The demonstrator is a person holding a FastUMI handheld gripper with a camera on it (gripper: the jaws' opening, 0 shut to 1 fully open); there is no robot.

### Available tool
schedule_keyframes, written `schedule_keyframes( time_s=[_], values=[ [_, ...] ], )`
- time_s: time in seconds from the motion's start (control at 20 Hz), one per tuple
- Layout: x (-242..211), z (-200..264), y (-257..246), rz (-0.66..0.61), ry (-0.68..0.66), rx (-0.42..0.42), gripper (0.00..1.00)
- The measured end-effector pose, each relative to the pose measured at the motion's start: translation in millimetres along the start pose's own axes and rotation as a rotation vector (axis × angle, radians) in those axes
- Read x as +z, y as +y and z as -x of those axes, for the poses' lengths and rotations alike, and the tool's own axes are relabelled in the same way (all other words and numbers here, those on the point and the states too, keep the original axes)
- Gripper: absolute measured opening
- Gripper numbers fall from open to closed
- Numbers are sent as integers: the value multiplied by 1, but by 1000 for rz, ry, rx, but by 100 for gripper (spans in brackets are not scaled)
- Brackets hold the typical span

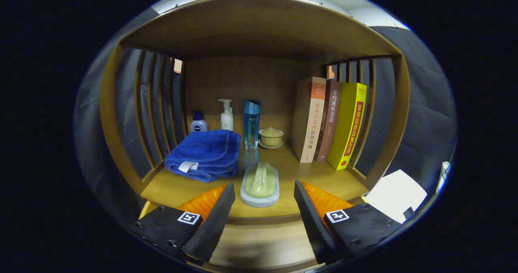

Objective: Pull open the drawer, take out the items inside it, and place them on the countertop above the cabinet.

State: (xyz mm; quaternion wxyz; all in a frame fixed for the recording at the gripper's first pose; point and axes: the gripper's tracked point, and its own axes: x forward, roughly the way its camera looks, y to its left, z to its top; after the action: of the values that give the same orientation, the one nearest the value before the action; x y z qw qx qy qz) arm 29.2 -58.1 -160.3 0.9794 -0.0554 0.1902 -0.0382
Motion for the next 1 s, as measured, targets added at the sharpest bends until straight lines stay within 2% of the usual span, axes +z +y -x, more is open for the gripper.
schedule_keyframes(
  time_s=[0.3,0.7,1.0],
  values=[
    [-12,56,4,-57,-67,14,97],
    [-70,123,-7,-93,-101,-2,97],
    [-98,154,-11,-48,-134,-7,97]
  ],
)
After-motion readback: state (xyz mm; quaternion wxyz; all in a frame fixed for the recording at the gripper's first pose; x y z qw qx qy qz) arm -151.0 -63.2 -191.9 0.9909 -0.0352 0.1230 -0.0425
